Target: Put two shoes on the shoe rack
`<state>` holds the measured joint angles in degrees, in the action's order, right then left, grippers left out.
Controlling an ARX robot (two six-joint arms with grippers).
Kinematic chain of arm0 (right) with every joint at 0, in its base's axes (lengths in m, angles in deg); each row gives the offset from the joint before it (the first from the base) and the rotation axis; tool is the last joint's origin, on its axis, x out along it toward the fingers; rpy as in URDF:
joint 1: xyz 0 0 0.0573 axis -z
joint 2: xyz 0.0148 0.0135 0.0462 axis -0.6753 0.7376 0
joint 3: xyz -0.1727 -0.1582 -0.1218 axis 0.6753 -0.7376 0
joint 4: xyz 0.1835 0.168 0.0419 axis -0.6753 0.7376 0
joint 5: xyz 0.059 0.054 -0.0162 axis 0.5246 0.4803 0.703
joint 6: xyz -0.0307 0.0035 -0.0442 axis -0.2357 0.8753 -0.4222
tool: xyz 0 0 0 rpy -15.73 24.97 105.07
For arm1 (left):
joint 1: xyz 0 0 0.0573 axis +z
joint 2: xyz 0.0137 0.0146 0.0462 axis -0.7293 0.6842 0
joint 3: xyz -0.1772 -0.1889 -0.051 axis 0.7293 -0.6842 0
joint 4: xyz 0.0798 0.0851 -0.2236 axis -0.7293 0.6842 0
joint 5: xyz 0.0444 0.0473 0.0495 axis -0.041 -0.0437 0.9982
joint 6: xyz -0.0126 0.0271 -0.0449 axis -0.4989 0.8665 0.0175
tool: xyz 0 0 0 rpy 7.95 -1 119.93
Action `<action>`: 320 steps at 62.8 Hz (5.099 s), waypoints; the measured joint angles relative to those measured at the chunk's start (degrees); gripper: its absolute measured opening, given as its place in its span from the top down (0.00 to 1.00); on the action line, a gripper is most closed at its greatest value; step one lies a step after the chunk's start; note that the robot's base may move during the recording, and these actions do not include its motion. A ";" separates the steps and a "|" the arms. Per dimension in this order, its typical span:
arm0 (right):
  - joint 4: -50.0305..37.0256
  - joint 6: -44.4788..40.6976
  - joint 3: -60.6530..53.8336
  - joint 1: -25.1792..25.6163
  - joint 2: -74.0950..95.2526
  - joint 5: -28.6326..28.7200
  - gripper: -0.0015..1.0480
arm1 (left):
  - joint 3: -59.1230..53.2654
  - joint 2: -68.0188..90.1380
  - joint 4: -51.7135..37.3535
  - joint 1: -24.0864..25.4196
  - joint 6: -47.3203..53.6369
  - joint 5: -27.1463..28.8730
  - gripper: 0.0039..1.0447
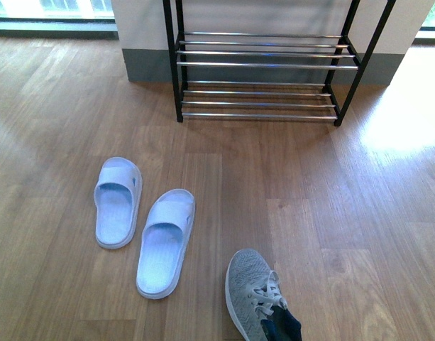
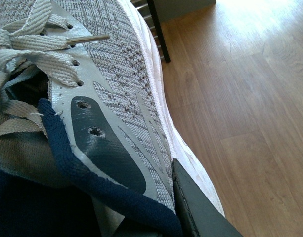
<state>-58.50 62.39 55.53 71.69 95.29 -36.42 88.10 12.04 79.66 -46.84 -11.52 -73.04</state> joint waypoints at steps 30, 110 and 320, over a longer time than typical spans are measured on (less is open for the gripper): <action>0.15 -0.42 -0.28 -0.09 0.02 0.76 0.99 | 0.00 0.00 0.00 0.00 0.00 0.09 0.09; 0.24 -0.66 -0.37 0.22 0.09 0.17 0.99 | 7.87 14.12 19.06 -5.99 -9.16 13.64 0.09; 0.24 -0.66 -0.37 0.17 0.09 0.22 0.99 | 46.60 150.16 -25.68 -24.72 -28.98 13.40 0.09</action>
<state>-58.26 61.73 55.16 71.86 95.38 -36.20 134.70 162.20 53.98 -71.56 -40.50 -59.64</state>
